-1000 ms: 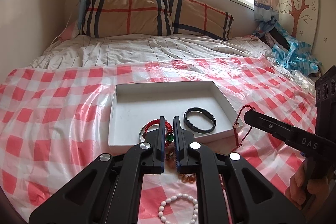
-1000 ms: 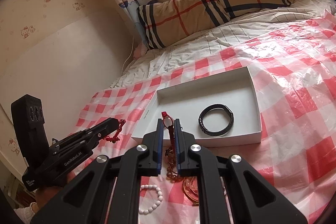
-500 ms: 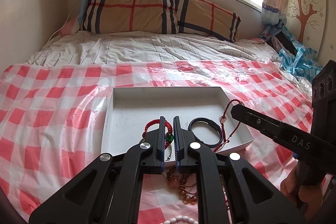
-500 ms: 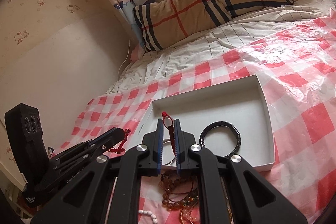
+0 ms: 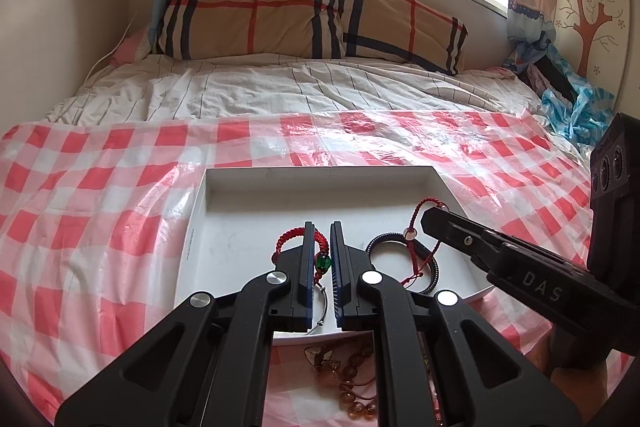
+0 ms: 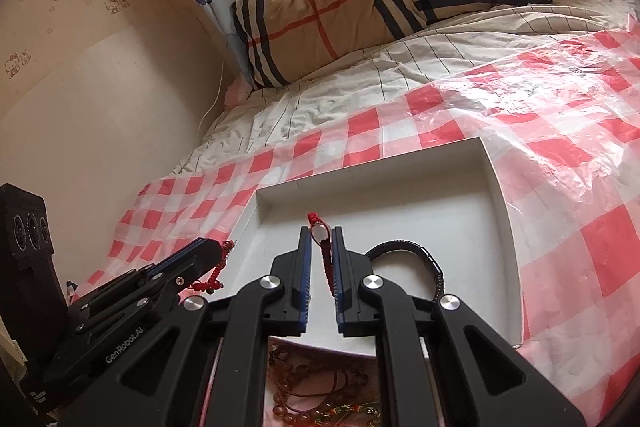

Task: Organize jewelry
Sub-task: 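Lower both red bracelets into the white box and open both tools, then move the left tool to the red cord bracelet with orange bead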

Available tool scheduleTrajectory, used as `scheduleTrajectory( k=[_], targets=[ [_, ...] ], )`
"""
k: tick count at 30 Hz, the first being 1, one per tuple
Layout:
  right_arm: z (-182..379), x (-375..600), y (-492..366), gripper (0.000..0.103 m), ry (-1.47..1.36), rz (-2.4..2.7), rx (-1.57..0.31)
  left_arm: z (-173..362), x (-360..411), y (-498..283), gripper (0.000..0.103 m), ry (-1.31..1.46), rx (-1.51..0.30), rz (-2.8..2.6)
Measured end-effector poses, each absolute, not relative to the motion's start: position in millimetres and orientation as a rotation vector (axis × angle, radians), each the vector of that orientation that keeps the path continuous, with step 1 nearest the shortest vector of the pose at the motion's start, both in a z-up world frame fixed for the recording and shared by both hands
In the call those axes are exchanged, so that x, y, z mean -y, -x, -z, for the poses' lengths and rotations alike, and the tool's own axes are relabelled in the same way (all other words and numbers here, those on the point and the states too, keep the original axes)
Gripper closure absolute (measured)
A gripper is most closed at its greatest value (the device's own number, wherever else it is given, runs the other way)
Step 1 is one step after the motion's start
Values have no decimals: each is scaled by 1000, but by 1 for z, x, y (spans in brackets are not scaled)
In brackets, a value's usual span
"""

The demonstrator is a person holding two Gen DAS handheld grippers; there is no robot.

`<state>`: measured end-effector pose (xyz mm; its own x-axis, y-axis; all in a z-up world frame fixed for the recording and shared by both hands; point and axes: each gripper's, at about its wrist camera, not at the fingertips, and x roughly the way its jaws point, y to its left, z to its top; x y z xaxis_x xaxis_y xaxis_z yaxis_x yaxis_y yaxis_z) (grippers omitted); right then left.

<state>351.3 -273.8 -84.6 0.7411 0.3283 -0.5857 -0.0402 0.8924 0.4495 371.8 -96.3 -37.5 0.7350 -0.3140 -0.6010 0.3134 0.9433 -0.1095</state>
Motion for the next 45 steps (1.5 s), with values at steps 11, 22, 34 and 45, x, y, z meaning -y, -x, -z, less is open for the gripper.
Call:
scheduleTrajectory(
  k=[11,22,34,45],
  targets=[
    [92,278,-352,53,-422,-174,-720,53,104,-383,80,-32,-751,321],
    [87,304,-340,53,-448,-93,-710,43,70,-383,61,24,-740,256],
    [79,310,-311,53,-414,-76,-793,47,47,-356,56,-35,-774,282],
    [119,296,-260,53,-307,-70,-1019,76,66,-294,55,-259,-881,498]
  ],
)
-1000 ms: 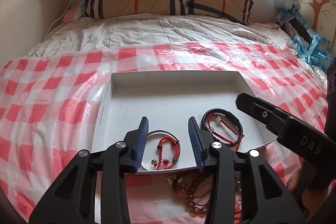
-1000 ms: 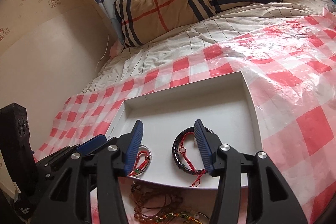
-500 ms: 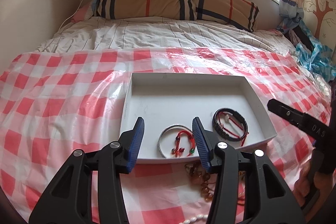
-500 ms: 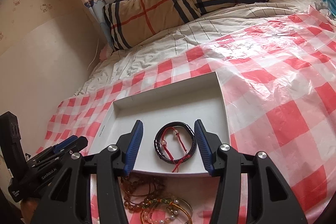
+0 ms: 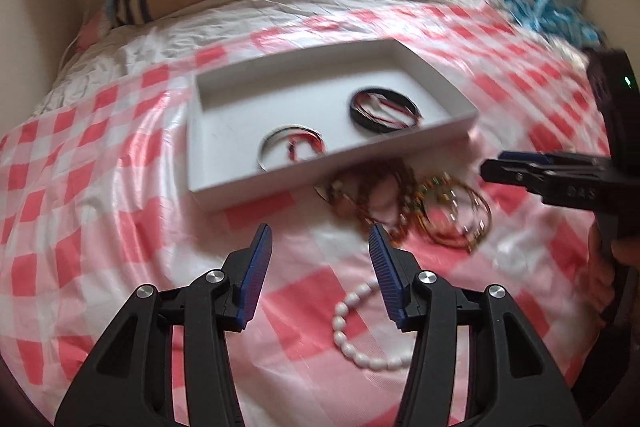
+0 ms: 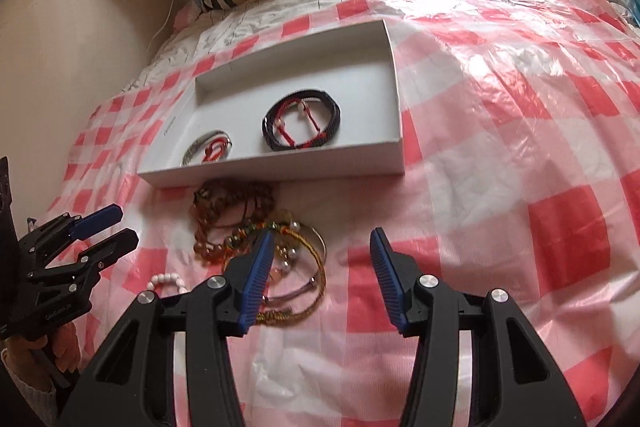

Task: Organize jewelry
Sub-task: 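Move the left tool to the red cord bracelet with orange bead, then close the left tool on the orange-bead cord bracelet while the right tool grasps the gold braided bracelet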

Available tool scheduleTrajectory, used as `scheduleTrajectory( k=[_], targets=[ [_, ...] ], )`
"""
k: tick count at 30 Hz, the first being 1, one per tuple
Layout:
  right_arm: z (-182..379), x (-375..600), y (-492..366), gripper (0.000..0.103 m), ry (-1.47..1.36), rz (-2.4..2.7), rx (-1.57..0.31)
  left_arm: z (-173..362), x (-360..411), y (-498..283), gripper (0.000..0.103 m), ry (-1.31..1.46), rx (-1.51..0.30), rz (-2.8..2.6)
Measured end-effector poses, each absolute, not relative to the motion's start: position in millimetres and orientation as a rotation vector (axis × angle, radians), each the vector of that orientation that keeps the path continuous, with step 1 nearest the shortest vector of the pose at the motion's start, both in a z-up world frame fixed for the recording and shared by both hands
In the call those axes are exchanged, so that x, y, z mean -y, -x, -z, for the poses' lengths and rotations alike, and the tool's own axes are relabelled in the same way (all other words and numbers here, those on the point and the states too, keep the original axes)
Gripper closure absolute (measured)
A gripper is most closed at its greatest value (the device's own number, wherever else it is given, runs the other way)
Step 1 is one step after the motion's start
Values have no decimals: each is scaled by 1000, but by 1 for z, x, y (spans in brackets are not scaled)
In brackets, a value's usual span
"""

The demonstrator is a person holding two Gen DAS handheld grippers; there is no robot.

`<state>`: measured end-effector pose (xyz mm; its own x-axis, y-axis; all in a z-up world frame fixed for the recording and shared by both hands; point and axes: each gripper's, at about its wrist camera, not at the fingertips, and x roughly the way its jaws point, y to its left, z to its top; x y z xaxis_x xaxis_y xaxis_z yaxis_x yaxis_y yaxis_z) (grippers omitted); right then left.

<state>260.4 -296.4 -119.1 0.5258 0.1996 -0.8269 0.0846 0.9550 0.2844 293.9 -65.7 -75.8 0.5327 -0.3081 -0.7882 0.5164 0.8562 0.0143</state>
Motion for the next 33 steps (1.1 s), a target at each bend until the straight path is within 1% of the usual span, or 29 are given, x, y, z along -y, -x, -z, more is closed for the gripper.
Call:
scheduleTrajectory(
  k=[3,4,5,6,11,13,14,15,16,17,18,22,29,33],
  targets=[
    [127,290,-256,53,-283,-77,-1057,78,73,-287,55,-285,-880,518],
    [131,287,-256,53,-265,-68,-1075,78,73,-288,53,-273,-880,518],
    [134,285,-256,55,-256,-64,-1087,78,73,-291,51,-252,-881,513],
    [136,283,-257,59,-255,-69,-1101,79,72,-295,50,-220,-887,501],
    [141,279,-256,65,-210,-60,-1125,91,80,-326,50,-147,-925,449],
    [142,279,-255,76,-205,-67,-1130,97,87,-337,50,-138,-934,420],
    [142,279,-256,85,-207,-76,-1133,101,90,-341,50,-129,-943,405],
    [142,278,-255,90,-204,-84,-1135,105,92,-345,51,-117,-954,396],
    [141,276,-255,92,-191,-91,-1137,109,93,-347,56,-107,-968,400],
    [141,273,-255,95,-174,-95,-1139,115,94,-349,80,-106,-990,410],
    [140,271,-254,97,-158,-95,-1141,118,95,-350,88,-114,-1006,410],
    [134,268,-241,98,-163,-111,-1127,116,84,-340,89,-132,-1008,400],
    [121,274,-199,98,-212,-134,-1093,92,44,-317,89,-115,-1010,440],
    [125,281,-200,98,-253,-113,-1113,99,45,-312,88,-182,-1052,452]
  ],
)
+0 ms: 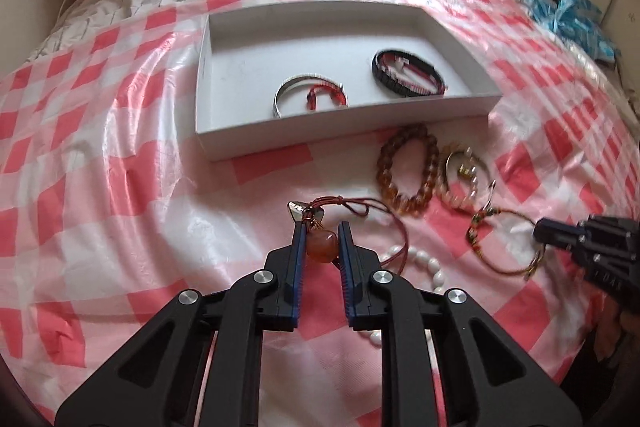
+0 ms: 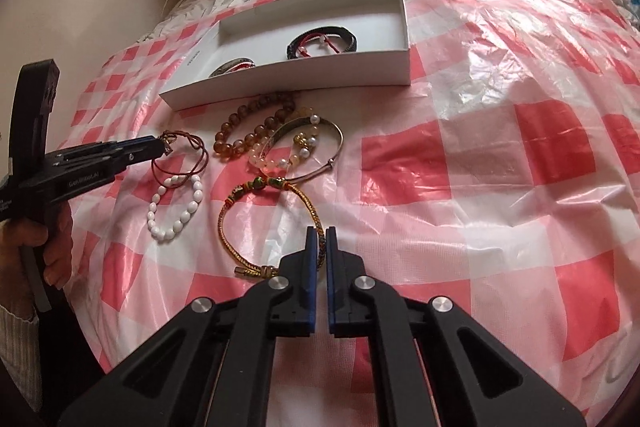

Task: Organize jewelry
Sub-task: 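Close the left tool on the orange-bead cord bracelet while the right tool grasps the gold braided bracelet, then carry both bracelets over the white box with both tools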

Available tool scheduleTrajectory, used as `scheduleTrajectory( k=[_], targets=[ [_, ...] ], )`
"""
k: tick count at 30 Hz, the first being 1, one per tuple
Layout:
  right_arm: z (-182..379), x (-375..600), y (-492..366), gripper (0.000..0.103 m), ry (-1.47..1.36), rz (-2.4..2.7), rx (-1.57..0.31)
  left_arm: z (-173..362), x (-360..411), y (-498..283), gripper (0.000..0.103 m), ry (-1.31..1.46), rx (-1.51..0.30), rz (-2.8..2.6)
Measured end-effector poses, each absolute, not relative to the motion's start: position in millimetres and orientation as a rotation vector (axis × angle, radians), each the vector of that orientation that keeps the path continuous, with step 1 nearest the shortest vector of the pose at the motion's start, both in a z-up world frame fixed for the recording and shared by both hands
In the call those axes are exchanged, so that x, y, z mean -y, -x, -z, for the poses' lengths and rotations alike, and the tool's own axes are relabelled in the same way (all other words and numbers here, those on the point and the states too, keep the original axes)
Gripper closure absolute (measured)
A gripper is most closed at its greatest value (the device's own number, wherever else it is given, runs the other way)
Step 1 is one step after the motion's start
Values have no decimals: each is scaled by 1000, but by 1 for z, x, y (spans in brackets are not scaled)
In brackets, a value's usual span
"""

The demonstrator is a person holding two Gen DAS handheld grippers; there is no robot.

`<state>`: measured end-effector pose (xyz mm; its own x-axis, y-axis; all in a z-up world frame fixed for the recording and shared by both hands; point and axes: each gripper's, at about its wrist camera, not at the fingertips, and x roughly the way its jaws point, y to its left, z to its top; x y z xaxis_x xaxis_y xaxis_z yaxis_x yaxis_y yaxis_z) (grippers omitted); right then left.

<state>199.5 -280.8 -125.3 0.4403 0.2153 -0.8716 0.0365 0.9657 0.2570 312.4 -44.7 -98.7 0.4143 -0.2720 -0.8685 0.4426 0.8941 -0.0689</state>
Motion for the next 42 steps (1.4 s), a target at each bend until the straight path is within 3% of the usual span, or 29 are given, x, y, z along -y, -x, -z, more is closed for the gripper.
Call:
scheduleTrajectory(
  k=[2,4,5,6,8,10,11,12,13,14,19,25,42],
  targets=[
    [125,281,-201,96,-261,-109,-1104,102,47,-311,88,-199,-1056,456],
    [124,278,-201,80,-250,-115,-1096,104,50,-310,87,-223,-1056,460],
    [124,275,-203,61,-240,-118,-1088,105,51,-310,85,-235,-1053,456],
    [123,272,-205,55,-225,-119,-1078,107,53,-310,83,-245,-1051,449],
    [125,264,-209,55,-181,-122,-1077,109,55,-311,70,-262,-1044,435],
    [134,255,-214,55,-119,-110,-1114,114,57,-312,69,-284,-1045,425],
    [136,252,-215,58,-92,-104,-1127,117,59,-311,72,-292,-1047,425],
    [136,249,-214,77,-72,-105,-1126,118,61,-310,80,-295,-1047,437],
    [136,248,-213,90,-67,-113,-1128,117,63,-309,89,-300,-1045,446],
    [136,248,-213,98,-73,-120,-1132,113,65,-306,89,-310,-1032,453],
    [123,264,-209,99,-213,-165,-1071,86,63,-301,89,-243,-957,476],
    [90,290,-200,99,-477,-269,-865,52,54,-303,89,-104,-861,499],
    [56,284,-230,99,-588,-317,-674,24,63,-296,89,-100,-681,404]
  ],
)
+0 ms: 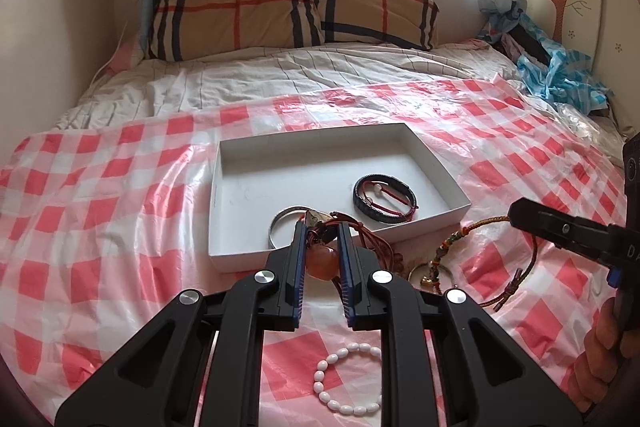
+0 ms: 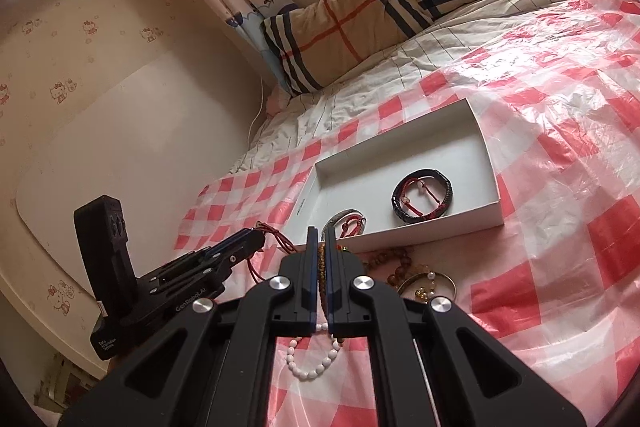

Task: Organize jewelry
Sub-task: 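Carry both bracelets over the white box with both tools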

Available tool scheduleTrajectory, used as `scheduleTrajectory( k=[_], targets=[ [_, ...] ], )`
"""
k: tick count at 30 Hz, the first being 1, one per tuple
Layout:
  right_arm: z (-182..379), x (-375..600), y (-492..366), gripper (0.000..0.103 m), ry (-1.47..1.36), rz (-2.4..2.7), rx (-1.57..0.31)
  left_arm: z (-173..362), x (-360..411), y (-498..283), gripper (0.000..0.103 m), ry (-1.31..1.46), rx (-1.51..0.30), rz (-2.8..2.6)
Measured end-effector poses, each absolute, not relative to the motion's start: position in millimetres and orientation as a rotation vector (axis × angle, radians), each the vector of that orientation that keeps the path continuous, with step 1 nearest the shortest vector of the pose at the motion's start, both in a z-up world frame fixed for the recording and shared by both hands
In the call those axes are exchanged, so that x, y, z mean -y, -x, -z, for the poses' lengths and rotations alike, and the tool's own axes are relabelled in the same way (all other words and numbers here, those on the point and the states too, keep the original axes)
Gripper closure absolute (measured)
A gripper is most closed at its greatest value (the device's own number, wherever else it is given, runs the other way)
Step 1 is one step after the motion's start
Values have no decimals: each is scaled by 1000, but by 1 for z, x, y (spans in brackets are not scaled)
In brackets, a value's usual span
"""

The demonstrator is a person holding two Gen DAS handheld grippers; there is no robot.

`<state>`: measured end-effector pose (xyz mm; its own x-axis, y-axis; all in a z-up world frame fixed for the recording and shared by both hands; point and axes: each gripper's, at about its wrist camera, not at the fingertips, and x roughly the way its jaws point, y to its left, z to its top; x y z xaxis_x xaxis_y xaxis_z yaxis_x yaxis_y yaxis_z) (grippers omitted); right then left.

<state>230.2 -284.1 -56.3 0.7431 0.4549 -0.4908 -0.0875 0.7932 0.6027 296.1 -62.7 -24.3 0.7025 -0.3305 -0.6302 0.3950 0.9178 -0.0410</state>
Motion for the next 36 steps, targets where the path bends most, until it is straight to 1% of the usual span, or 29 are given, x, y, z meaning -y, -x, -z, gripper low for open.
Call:
scheduleTrajectory(
  k=[5,21,36],
  targets=[
    [70,290,-229,99,-582,-283,-709,23,67,-296,89,-115,-667,387],
    [65,289,-225,99,-527,-261,-690,26,72,-301,89,-105,-653,359],
    [48,284,-277,99,-610,-327,-592,23,74,-315,89,-69,-636,331]
  ],
)
